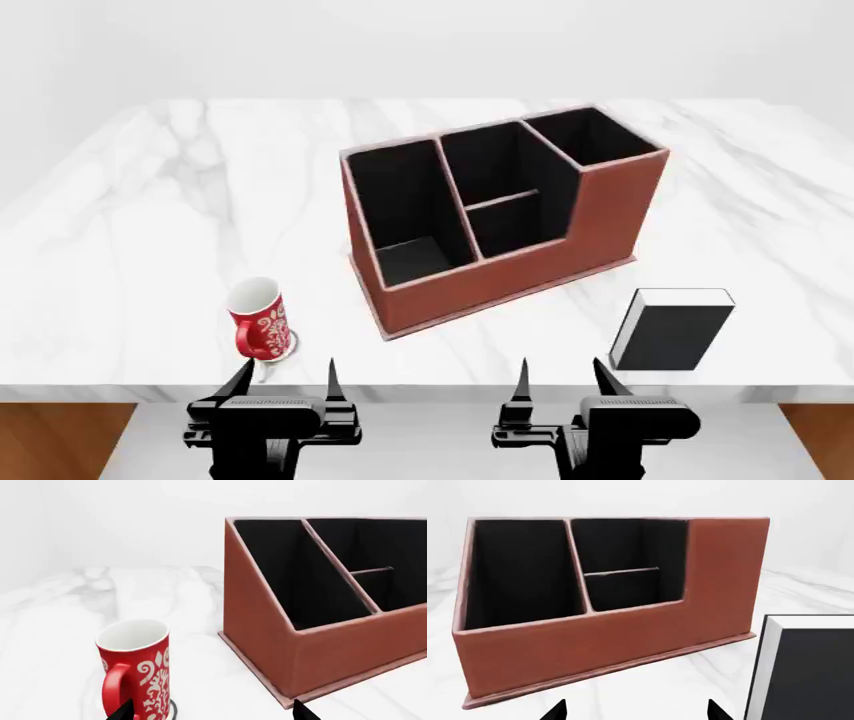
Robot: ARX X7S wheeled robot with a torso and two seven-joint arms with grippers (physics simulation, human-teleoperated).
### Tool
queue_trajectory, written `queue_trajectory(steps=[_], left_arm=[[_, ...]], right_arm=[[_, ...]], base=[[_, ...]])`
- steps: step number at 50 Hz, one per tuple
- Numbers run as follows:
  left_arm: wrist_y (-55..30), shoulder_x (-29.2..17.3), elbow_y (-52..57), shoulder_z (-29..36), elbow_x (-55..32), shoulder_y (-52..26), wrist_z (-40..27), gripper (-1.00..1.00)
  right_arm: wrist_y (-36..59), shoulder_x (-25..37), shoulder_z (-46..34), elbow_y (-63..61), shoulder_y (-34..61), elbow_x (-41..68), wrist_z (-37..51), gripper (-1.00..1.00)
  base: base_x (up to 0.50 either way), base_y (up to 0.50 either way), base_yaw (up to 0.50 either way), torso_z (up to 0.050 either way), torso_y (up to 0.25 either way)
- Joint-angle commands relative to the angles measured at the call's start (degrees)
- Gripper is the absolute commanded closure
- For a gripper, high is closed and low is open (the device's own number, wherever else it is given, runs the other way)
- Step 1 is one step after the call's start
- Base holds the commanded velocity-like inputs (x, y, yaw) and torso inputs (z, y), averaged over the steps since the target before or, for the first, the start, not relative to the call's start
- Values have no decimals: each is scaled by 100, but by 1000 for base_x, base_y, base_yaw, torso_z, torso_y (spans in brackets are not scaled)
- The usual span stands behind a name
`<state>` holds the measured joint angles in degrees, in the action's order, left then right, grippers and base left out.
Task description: Pick up the book and place it in the left compartment of the caddy.
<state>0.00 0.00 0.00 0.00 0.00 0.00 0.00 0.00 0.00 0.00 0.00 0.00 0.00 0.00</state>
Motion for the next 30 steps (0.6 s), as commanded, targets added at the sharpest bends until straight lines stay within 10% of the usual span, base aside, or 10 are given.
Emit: queue_trajectory(steps=[1, 21, 30], left_arm=[[1, -92, -1, 103, -94, -2, -101, -100], [30, -359, -16, 421, -333, -15, -412, -100], [39, -425, -13, 504, -394, -17, -495, -100]], right_arm=[[-17, 86, -126, 0, -12, 47, 144, -100], [-12, 358, -438, -8, 4, 277, 490, -100], [20, 422, -504, -8, 13, 397, 549, -100]], base=[[0, 0, 0, 0, 0], [0, -3, 0, 0, 0], [0, -500, 0, 0, 0]])
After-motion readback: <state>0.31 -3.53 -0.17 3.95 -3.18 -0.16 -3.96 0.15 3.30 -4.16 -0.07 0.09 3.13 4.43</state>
